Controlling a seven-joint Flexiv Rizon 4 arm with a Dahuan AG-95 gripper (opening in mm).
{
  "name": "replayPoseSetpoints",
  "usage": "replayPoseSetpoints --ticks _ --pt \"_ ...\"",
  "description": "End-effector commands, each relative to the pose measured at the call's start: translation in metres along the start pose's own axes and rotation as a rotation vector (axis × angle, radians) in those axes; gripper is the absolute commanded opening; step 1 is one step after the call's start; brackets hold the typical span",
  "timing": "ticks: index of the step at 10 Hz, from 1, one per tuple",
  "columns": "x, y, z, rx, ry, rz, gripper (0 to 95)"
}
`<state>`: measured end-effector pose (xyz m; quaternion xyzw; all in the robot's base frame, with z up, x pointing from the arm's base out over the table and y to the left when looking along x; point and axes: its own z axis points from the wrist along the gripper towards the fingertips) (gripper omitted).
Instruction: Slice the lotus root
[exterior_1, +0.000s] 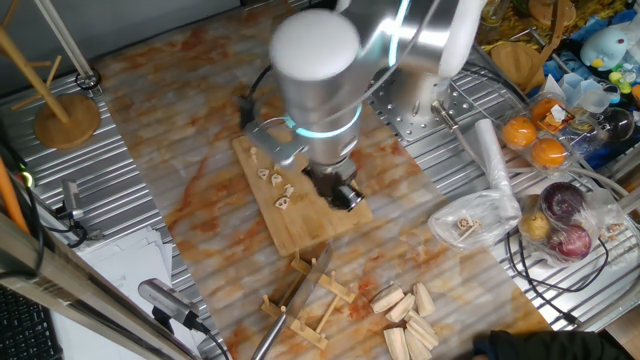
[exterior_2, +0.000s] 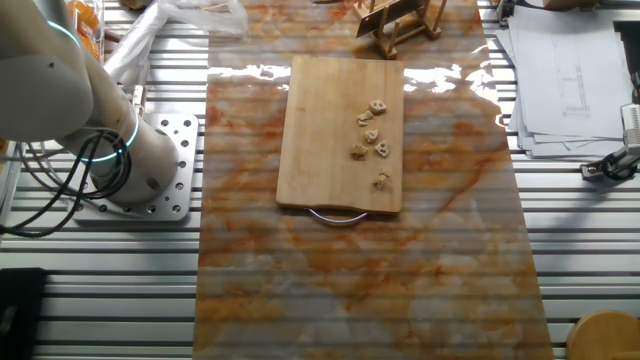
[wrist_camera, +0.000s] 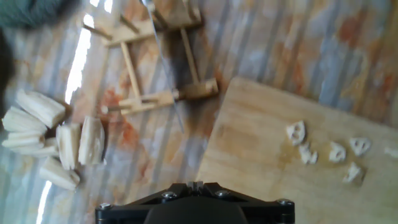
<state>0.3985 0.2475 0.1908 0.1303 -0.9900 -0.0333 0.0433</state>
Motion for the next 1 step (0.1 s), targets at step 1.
replayPoseSetpoints --ticks 1 --pt "-0.0004 0.0007 0.0015 0.0 0.003 -0.004 0.0"
